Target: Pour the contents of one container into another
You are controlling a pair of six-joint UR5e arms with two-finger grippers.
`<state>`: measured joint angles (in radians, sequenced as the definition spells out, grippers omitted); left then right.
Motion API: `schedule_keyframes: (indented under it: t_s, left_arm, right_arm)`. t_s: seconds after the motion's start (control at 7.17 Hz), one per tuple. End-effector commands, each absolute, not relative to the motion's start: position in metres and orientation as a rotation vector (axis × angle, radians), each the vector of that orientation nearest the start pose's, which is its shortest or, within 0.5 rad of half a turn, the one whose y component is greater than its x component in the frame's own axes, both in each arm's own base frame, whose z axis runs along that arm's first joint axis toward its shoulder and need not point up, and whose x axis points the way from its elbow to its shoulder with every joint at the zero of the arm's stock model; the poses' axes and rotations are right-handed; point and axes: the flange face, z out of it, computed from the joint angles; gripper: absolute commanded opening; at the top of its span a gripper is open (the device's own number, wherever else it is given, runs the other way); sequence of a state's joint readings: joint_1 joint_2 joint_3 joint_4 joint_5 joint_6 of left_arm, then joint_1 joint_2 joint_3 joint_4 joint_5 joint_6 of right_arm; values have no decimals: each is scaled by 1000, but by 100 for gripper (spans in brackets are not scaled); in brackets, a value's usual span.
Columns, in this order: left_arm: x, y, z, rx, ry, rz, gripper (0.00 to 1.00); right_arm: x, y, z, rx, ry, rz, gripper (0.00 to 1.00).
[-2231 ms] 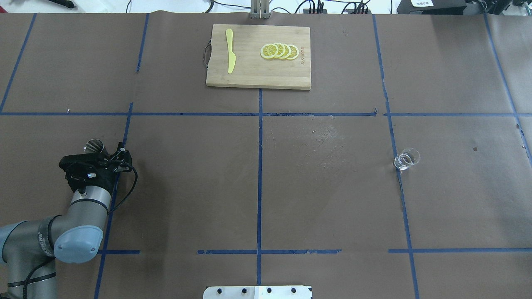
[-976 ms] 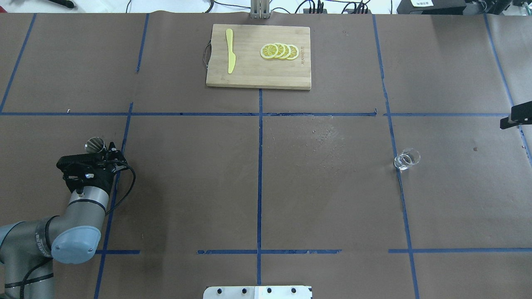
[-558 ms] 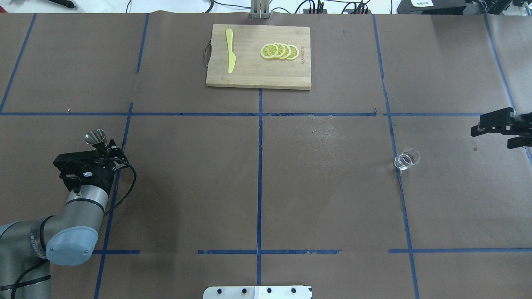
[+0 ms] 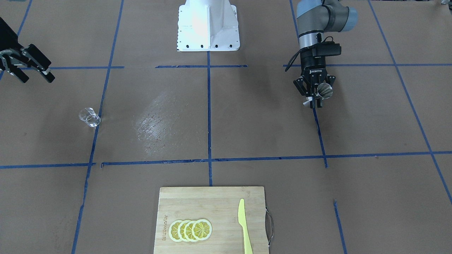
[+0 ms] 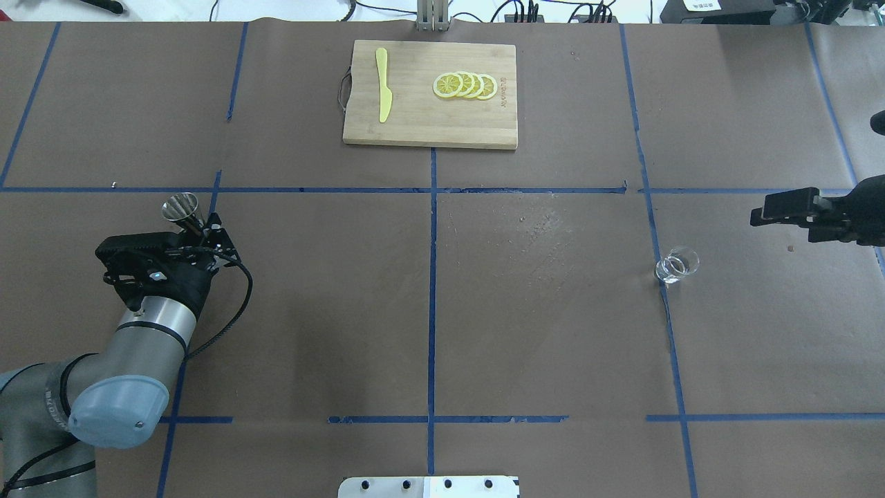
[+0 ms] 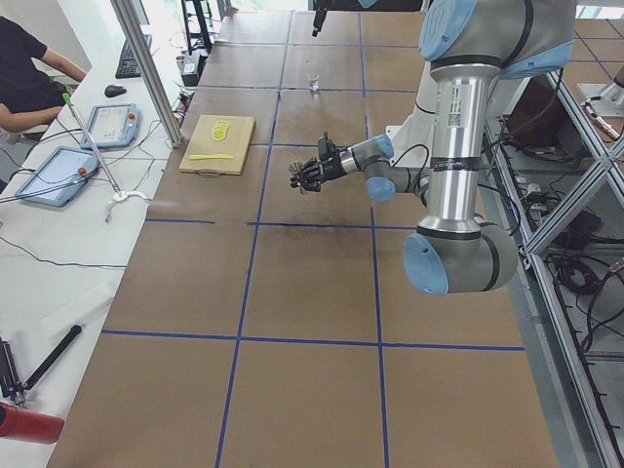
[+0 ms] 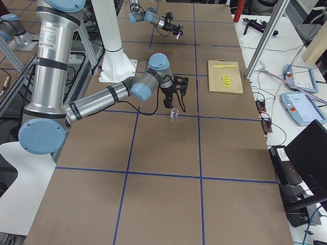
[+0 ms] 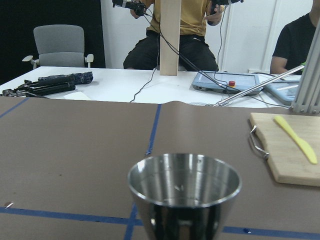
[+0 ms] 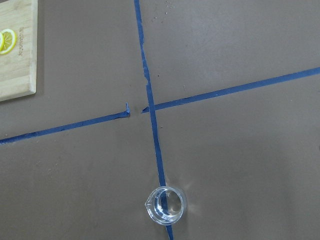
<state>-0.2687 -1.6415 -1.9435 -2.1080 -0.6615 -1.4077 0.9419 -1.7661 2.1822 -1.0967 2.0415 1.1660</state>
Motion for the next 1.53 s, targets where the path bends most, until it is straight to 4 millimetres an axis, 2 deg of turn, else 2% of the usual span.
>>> schedule_keyframes:
  t_s: [0.0,0.14,0.28,0.42,0.56,0.98,1.12,1.26,1.39]
  left_arm:
    - [429,-337,334,1007,771,-519,0]
    - [434,-336,326,990,790,-494,0]
    - [434,-336,320,1009,806,-473,0]
    - [433,-336,318,1019,837,-474,0]
    - [432,-335,316,1030,845,-461,0]
    - [439,-333,313,1007,861,-400,0]
    - [436,-333,300,1092,856,-296,0]
    - [434,-335,300,1133,893,-288,0]
    - [438,-335,308,1137,914,-289,0]
  right_arm:
    - [-203,-354,401,310,-873,257,100]
    - [-209,-343,408,358,-863,246,100]
    - [-197,-320,428,424,-873,236,100]
    - [-193,-315,430,442,-886,235,100]
    - [-204,-312,429,486,-864,228,100]
    - [-260,-287,442,641,-773,220,100]
    - [-280,-279,455,704,-732,215,100]
    - [-293,-279,454,723,-738,216,100]
    - [-301,-277,458,734,-730,213,100]
